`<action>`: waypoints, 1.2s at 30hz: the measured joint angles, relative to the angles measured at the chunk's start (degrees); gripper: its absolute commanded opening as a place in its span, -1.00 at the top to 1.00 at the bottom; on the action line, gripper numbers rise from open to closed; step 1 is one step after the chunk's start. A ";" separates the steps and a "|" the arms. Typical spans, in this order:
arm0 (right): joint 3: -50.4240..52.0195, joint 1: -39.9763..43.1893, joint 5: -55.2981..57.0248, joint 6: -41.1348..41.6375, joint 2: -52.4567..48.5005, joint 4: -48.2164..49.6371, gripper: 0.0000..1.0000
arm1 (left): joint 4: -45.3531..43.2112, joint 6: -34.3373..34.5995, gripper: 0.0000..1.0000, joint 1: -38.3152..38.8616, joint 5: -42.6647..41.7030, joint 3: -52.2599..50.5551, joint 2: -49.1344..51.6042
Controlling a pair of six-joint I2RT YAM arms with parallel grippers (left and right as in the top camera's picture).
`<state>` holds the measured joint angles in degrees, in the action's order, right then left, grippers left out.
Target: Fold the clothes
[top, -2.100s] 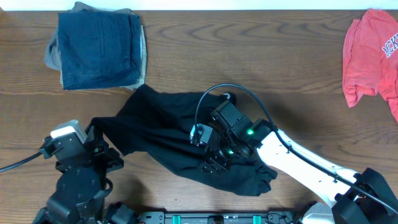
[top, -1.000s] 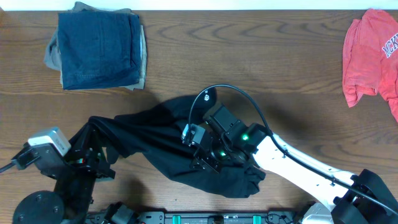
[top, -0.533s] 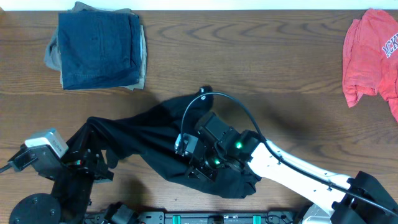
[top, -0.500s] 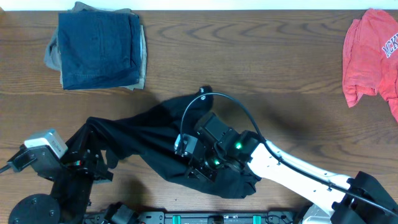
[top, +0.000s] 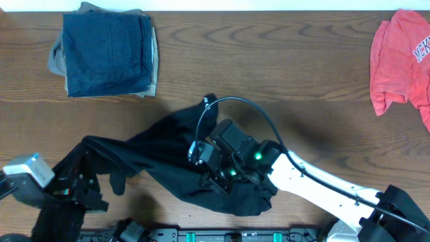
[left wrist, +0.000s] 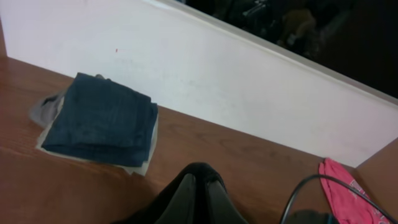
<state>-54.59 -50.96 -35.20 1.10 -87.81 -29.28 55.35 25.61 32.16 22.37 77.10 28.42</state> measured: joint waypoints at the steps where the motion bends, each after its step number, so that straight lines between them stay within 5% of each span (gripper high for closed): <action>1: -1.03 0.87 -0.02 0.13 0.02 -1.81 0.98 | 0.46 -0.07 0.88 0.00 -0.04 0.76 -0.02; 15: -28.15 20.00 10.82 3.56 7.37 -33.14 0.98 | 6.21 -1.88 0.88 0.00 -1.68 6.29 -0.02; 25: -31.85 24.39 14.60 3.93 12.55 -36.65 0.92 | 12.22 -0.46 0.88 0.00 -2.56 5.03 -0.02; 29: -30.12 23.98 15.28 5.75 11.08 -36.92 0.72 | 13.20 1.51 0.88 0.00 -2.60 0.76 -0.02; 33: -26.64 23.67 15.78 8.24 8.46 -36.83 0.83 | 14.25 3.43 0.88 0.00 -2.75 -3.65 -0.02; 36: -23.89 23.67 16.00 10.29 6.21 -36.81 0.31 | 16.04 5.31 0.88 0.00 -2.75 -5.55 0.00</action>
<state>-78.48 -27.29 -19.20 11.40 -81.60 -66.08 71.40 30.92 32.16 19.62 71.55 28.42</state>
